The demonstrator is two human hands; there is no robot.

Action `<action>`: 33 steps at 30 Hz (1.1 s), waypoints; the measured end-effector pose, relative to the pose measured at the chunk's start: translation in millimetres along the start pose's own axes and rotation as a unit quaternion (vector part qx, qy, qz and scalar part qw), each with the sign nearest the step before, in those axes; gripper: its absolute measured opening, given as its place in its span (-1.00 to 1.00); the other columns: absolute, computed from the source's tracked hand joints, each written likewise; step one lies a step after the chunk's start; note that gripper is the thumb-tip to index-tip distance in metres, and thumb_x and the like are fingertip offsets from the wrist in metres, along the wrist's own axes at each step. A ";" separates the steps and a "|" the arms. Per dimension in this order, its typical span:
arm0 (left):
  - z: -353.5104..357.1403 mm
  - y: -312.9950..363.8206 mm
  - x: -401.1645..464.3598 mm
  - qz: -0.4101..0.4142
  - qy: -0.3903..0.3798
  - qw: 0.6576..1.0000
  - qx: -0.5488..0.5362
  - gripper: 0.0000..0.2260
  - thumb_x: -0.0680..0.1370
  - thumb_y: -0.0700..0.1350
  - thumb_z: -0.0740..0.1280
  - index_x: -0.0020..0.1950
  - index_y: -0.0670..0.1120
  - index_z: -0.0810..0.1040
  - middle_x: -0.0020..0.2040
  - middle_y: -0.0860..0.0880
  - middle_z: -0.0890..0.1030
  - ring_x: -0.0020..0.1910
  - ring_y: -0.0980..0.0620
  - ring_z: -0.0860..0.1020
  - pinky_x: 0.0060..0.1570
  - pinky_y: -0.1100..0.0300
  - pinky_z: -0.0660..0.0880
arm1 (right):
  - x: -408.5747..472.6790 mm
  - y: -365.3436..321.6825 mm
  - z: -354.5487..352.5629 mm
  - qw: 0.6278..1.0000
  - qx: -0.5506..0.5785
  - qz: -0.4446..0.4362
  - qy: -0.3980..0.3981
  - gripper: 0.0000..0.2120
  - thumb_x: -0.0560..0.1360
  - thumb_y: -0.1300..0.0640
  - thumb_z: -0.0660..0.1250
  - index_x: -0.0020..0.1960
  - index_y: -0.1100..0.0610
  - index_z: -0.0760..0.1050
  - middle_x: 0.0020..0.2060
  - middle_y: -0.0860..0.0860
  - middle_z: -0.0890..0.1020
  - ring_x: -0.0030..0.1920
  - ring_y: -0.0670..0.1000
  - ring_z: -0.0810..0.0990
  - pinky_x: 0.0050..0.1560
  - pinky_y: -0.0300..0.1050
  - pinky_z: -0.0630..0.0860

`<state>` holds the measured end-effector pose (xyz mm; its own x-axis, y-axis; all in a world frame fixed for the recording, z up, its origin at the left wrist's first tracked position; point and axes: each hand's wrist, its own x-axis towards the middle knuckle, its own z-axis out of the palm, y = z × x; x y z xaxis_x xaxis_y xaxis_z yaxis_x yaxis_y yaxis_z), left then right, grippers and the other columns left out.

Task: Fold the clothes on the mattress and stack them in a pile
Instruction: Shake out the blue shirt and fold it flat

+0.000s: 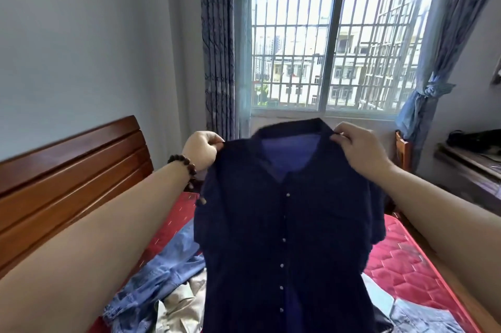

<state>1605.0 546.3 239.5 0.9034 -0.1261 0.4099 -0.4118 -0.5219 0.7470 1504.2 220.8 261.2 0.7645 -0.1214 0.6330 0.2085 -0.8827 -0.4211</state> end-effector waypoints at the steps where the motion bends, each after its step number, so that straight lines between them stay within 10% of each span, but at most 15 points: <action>1: -2.6 -1.1 1.9 -0.015 -0.021 0.998 -0.054 -0.83 0.57 -0.27 0.30 -0.19 -0.10 0.58 -0.25 -0.09 0.57 -0.23 -0.01 0.47 -0.18 0.22 0.43 | 3.8 2.9 -3.0 1.000 0.013 -0.001 0.007 -0.90 0.56 0.12 0.31 -0.08 0.13 0.55 -0.20 0.06 0.63 -0.13 0.11 0.53 -0.16 -0.13 0.27; 6: -9.1 19.1 -0.2 -0.107 -0.188 0.928 -0.302 -0.81 0.57 -0.16 0.30 -0.23 -0.15 0.57 -0.18 -0.15 0.56 -0.26 -0.03 0.55 -0.27 0.20 0.53 | 23.0 -0.5 -15.7 0.996 0.068 0.036 -0.037 -0.83 0.57 0.06 0.29 -0.19 -0.01 0.52 -0.27 -0.06 0.61 -0.21 0.02 0.55 -0.17 -0.10 0.40; 9: -20.8 29.4 -2.2 -0.060 -0.258 0.930 -0.255 -0.75 0.43 0.06 0.45 -0.11 -0.12 0.69 -0.07 -0.11 0.69 -0.12 0.01 0.66 -0.19 0.22 0.58 | 25.1 -7.9 -26.5 0.978 0.162 0.079 -0.108 -0.80 0.56 -0.01 0.33 -0.23 -0.01 0.58 -0.28 -0.01 0.66 -0.28 0.00 0.61 -0.23 -0.12 0.55; 14: -28.8 35.9 1.0 -0.021 -0.278 0.921 -0.273 -0.78 0.27 -0.10 0.58 -0.13 -0.11 0.71 -0.14 -0.11 0.70 -0.19 0.01 0.67 -0.22 0.20 0.59 | 26.5 -9.9 -43.6 0.871 0.399 0.130 -0.256 -0.89 0.38 0.00 0.43 -0.22 0.03 0.64 -0.27 0.01 0.67 -0.30 -0.05 0.64 -0.30 -0.19 0.59; 18: -8.7 32.9 -3.4 -0.087 -0.298 0.923 -0.229 -0.79 0.42 -0.18 0.47 0.00 -0.25 0.65 -0.06 -0.21 0.67 -0.17 -0.06 0.66 -0.15 0.12 0.63 | 20.0 -12.9 -23.8 0.946 0.236 0.117 -0.188 -0.89 0.43 0.15 0.48 -0.24 0.13 0.59 -0.30 0.07 0.64 -0.30 0.00 0.60 -0.28 -0.17 0.57; 22: 0.6 35.6 -5.6 -0.188 -0.310 0.864 -0.348 -0.78 0.35 -0.02 0.46 -0.19 -0.17 0.64 -0.23 -0.10 0.65 -0.32 -0.02 0.63 -0.29 0.21 0.57 | 14.5 -14.8 -12.1 0.942 0.281 0.129 -0.129 -0.87 0.46 0.15 0.46 -0.20 0.17 0.56 -0.25 0.13 0.65 -0.34 0.00 0.62 -0.33 -0.16 0.57; 26: 7.0 40.3 -9.4 -0.112 -0.298 0.925 -0.208 -0.48 0.19 0.08 0.60 -0.02 -0.25 0.67 -0.08 -0.18 0.69 -0.19 -0.03 0.67 -0.20 0.16 0.60 | 11.5 -10.5 -15.1 0.933 0.299 0.145 -0.139 -0.87 0.47 0.15 0.45 -0.20 0.16 0.55 -0.23 0.14 0.65 -0.36 -0.02 0.63 -0.38 -0.19 0.55; 33: 39.2 53.3 -13.9 -0.022 -0.111 0.978 -0.174 -0.84 0.46 -0.09 0.48 -0.20 -0.18 0.67 -0.24 -0.11 0.70 -0.30 0.03 0.63 -0.26 0.16 0.60 | 7.9 -23.5 12.7 0.983 0.126 0.134 0.003 -0.79 0.46 0.05 0.44 -0.27 0.10 0.49 -0.30 0.07 0.58 -0.29 0.03 0.50 -0.23 -0.13 0.43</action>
<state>1575.2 487.1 253.1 0.9094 -0.3094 0.2780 -0.3521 -0.2167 0.9105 1513.0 246.3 267.8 0.8096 -0.3369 0.4806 0.1452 -0.6784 -0.7202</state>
